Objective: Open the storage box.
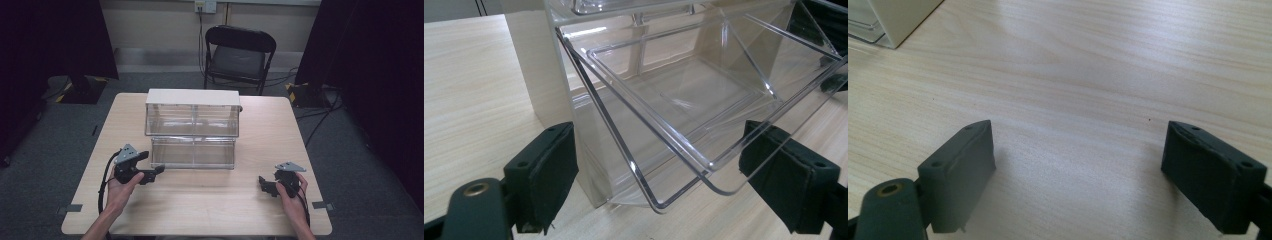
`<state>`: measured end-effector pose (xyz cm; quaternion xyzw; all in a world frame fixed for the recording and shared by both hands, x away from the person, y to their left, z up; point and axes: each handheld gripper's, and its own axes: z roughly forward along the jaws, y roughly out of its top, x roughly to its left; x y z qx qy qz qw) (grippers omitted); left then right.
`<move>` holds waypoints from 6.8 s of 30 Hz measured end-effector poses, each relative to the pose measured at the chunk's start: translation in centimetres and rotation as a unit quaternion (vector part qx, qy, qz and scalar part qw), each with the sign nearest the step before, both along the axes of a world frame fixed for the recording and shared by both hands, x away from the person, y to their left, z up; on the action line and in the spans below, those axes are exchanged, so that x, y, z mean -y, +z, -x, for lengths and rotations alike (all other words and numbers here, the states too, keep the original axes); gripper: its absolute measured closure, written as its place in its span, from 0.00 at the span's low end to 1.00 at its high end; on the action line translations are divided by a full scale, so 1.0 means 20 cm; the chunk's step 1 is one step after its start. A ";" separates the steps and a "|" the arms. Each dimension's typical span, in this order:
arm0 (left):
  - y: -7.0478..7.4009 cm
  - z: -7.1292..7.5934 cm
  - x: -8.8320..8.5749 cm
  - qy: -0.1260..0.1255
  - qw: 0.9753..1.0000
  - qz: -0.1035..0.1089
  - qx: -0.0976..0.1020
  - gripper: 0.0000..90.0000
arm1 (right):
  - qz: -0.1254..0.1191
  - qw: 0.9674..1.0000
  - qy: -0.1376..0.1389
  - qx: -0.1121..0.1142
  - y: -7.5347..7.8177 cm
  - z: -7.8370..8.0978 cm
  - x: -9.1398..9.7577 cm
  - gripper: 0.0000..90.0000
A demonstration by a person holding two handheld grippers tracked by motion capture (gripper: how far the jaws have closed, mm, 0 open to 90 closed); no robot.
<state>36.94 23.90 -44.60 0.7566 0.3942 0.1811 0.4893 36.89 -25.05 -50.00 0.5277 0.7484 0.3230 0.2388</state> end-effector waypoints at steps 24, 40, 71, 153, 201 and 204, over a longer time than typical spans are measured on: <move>0.08 -0.03 0.02 -0.007 1.000 -0.007 0.012 0.17 | 0.000 1.000 0.000 0.000 0.00 0.00 0.00 0.14; 0.11 -0.05 0.02 -0.004 1.000 -0.006 0.016 0.17 | 0.000 1.000 0.000 0.000 0.00 0.00 0.00 0.14; 0.16 -0.10 0.01 0.015 1.000 0.008 0.017 0.17 | 0.000 1.000 0.000 0.000 0.00 0.00 0.00 0.14; 0.26 -0.17 0.01 0.010 0.999 0.008 0.031 0.16 | 0.000 1.000 0.000 0.000 0.00 0.00 0.00 0.14; 0.29 -0.13 0.03 0.007 0.999 0.037 0.031 0.17 | 0.000 1.000 0.000 0.000 0.00 0.00 0.00 0.14; 0.30 -0.13 0.04 0.008 0.999 0.038 0.035 0.17 | 0.000 1.000 0.000 0.000 0.00 0.00 0.00 0.14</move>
